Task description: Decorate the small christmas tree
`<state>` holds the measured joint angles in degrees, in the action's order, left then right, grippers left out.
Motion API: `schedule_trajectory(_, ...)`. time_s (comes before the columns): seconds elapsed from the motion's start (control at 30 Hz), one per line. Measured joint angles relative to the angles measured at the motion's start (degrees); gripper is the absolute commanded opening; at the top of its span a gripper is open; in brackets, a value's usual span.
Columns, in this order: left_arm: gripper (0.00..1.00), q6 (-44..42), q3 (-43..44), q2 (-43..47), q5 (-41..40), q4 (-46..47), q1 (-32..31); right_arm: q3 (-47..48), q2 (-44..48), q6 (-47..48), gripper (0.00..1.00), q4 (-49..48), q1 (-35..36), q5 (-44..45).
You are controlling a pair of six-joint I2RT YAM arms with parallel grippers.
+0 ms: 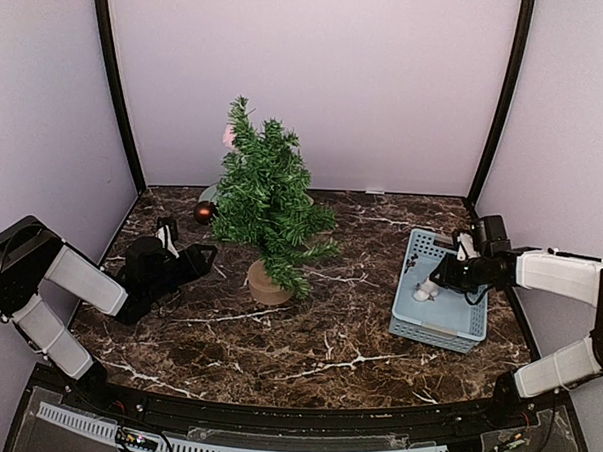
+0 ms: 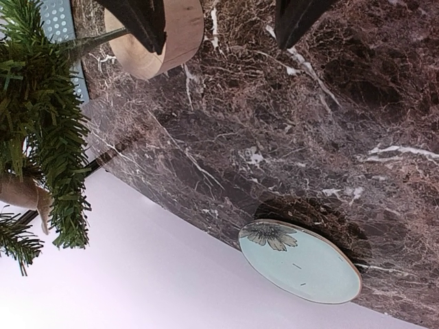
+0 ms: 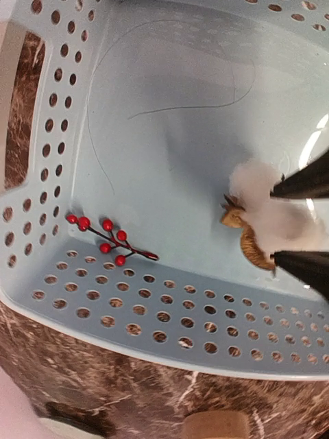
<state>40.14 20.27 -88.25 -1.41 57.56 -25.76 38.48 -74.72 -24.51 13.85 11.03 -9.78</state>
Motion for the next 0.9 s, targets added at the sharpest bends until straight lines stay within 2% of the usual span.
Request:
schedule_trajectory(0.2, 0.56, 0.0, 0.0, 0.0, 0.1, 0.0, 0.0, 0.3, -0.4, 1.2, 0.53, 0.4, 0.2, 0.4)
schedule_trajectory(0.3, 0.56, 0.0, 0.0, 0.0, 0.2, 0.1, 0.0, 0.8, -1.1, 2.1, 0.54, 1.2, 0.2, 0.6)
schedule_trajectory(0.47, 0.56, 0.0, 0.0, 0.0, 0.3, 0.2, 0.0, 0.8, -2.2, 2.8, 0.42, 1.0, 0.2, 0.2)
schedule_trajectory(0.63, 0.56, 0.0, 0.0, 0.0, 0.3, 0.2, 0.0, 1.1, -3.7, 3.6, 0.36, -0.6, 0.2, -0.1)
schedule_trajectory(0.9, 0.56, 0.0, 0.2, 0.0, 0.4, 0.2, 0.0, 2.3, -10.6, 4.6, 0.34, -1.9, 0.3, -0.1)
